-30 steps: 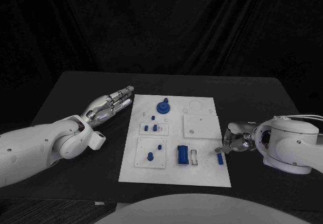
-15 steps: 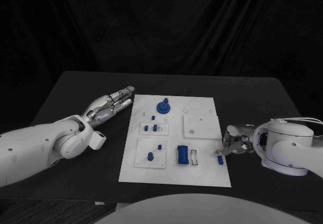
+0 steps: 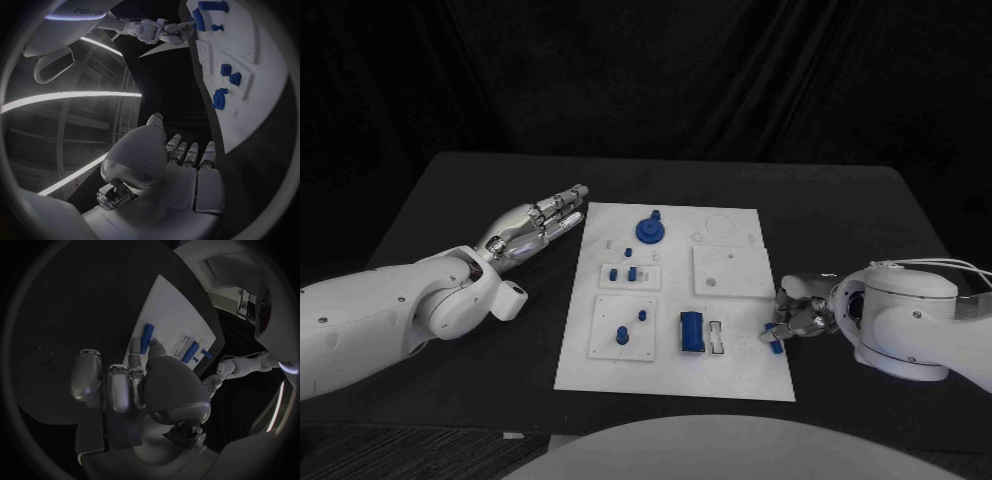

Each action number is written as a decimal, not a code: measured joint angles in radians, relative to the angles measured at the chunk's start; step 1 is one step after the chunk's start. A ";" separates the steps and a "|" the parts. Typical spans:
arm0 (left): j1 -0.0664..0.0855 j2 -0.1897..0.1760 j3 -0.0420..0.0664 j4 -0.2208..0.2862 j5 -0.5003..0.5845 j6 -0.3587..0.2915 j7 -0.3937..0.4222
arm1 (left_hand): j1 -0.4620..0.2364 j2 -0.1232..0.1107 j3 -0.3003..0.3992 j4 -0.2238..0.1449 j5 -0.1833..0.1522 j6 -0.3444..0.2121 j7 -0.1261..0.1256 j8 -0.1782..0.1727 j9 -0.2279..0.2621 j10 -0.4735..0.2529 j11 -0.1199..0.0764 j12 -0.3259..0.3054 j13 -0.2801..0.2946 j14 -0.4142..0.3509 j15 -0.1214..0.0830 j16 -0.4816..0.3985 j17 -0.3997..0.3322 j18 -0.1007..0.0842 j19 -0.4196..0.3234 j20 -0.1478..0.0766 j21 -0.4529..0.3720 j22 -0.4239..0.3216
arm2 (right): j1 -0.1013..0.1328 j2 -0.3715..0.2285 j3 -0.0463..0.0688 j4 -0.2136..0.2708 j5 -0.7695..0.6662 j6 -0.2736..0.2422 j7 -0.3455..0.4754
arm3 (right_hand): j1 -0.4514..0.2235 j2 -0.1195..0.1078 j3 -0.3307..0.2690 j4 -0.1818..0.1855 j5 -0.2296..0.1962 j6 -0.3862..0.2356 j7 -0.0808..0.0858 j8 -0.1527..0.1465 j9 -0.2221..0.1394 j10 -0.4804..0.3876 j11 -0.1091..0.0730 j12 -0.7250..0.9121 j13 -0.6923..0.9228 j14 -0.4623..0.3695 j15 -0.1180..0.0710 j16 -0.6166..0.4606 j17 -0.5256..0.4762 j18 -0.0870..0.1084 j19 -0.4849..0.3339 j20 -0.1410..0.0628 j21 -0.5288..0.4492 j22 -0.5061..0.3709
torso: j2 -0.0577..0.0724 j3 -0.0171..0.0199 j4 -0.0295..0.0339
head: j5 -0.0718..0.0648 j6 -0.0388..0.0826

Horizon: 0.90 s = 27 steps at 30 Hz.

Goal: Assemble the parts on the task board

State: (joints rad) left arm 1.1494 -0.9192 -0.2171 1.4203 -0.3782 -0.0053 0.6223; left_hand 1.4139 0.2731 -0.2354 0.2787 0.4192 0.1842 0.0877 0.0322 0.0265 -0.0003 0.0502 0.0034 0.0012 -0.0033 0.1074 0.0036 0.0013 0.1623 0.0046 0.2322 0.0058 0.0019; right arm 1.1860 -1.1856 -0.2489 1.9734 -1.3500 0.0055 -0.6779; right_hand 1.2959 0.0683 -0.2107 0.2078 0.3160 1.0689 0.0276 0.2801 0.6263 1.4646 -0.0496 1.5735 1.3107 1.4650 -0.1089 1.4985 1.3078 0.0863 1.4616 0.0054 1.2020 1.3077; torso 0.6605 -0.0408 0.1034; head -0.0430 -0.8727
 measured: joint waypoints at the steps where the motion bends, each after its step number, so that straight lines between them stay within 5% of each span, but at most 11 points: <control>1: 0.000 0.000 0.000 0.000 0.000 0.000 0.000 | 0.000 0.000 0.000 0.000 0.000 0.000 0.000 0.000 0.000 0.000 0.000 0.000 0.000 0.000 0.000 0.000 0.000 0.000 0.000 0.000 0.000 0.000 | -0.001 0.002 0.000 -0.001 -0.001 0.000 0.000 | 0.002 0.001 0.002 -0.004 0.000 -0.003 0.002 0.000 -0.001 0.000 0.000 0.000 0.000 0.000 0.000 0.000 0.000 0.000 0.000 0.000 0.001 0.000 | 0.000 0.0000 0.0001 | 0.000 0.000; 9: -0.001 0.002 0.000 -0.002 0.000 0.003 -0.001 | 0.000 0.000 0.000 0.000 0.004 0.000 0.000 0.000 0.000 0.000 0.000 0.000 0.000 0.004 0.004 0.000 0.000 0.000 0.000 0.000 0.000 0.000 | -0.006 0.016 0.002 -0.005 -0.004 0.000 -0.001 | 0.072 -0.011 0.041 -0.055 0.029 -0.031 0.013 -0.026 -0.006 0.000 0.007 0.004 0.000 0.000 0.004 0.000 0.000 0.000 0.000 0.000 0.006 0.000 | 0.000 0.0001 0.0004 | 0.000 0.000; 13: -0.002 0.003 0.000 -0.003 0.000 0.005 -0.002 | 0.000 0.000 0.005 -0.005 0.011 0.003 -0.001 0.000 0.001 0.000 0.000 0.000 0.000 0.004 0.004 0.000 0.000 0.000 -0.004 0.004 0.000 0.000 | -0.006 0.019 0.004 -0.002 -0.004 0.000 0.000 | 0.109 -0.046 0.063 -0.077 0.153 -0.037 0.019 -0.051 -0.005 0.002 0.012 0.002 -0.005 -0.001 0.010 0.000 0.000 0.000 0.004 0.004 0.025 0.000 | 0.000 0.0001 0.0002 | 0.001 0.000; 19: -0.002 0.003 0.000 -0.003 0.000 0.007 -0.003 | 0.003 0.003 0.007 -0.007 0.018 0.007 0.000 0.000 0.001 0.000 0.000 0.000 0.000 0.004 0.004 0.000 0.000 0.000 -0.004 0.004 0.000 0.000 | -0.006 0.020 0.005 0.002 -0.004 -0.002 0.003 | 0.144 -0.071 0.080 -0.060 0.261 -0.043 0.038 -0.067 -0.005 0.003 0.035 0.002 -0.003 0.002 0.027 0.004 0.000 0.000 0.005 0.016 0.036 0.000 | 0.001 0.0005 0.0003 | 0.004 0.000; 23: -0.003 0.002 0.000 -0.003 0.000 0.008 -0.003 | 0.013 0.006 0.015 -0.015 0.032 0.007 0.000 0.000 0.001 0.000 0.000 0.000 0.000 0.004 0.004 0.000 0.000 0.000 -0.004 0.004 0.000 0.000 | -0.006 0.020 0.005 0.007 -0.004 -0.013 0.007 | 0.148 -0.084 0.162 0.022 0.189 -0.021 0.058 -0.121 -0.005 0.001 0.054 0.002 -0.003 0.001 0.039 0.008 0.000 -0.010 0.007 0.029 0.055 0.000 | 0.001 0.0006 -0.0001 | 0.006 0.000; 27: -0.004 0.001 0.000 -0.003 0.000 0.008 -0.004 | 0.014 0.005 0.018 -0.018 0.036 0.007 0.000 0.000 0.001 0.000 0.000 0.000 0.001 0.004 0.004 0.000 0.000 0.000 -0.004 0.004 0.000 0.000 | -0.006 0.017 0.005 0.012 0.006 -0.034 0.015 | 0.066 -0.129 0.342 -0.041 0.178 -0.005 0.058 -0.149 -0.007 0.001 0.054 0.002 -0.003 -0.002 0.042 0.009 0.000 -0.010 0.003 0.032 0.068 0.000 | 0.001 0.0007 -0.0002 | 0.009 0.000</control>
State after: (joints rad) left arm 1.1456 -0.9183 -0.2171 1.4177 -0.3782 0.0031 0.6185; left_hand 1.4277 0.2780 -0.2173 0.2605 0.4550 0.1914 0.0875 0.0321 0.0279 -0.0003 0.0501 0.0034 0.0017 0.0004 0.1110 0.0036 0.0012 0.1623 0.0010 0.2357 0.0058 0.0019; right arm 1.1798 -1.1684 -0.2440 1.9854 -1.3441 -0.0283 -0.6629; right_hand 1.3615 -0.0608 0.1313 0.1665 0.4936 1.0642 0.0861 0.1308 0.6192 1.4655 0.0043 1.5752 1.3079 1.4632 -0.0670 1.5071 1.3076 0.0763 1.4650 0.0378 1.2698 1.3075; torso 0.6613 -0.0402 0.1033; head -0.0339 -0.8727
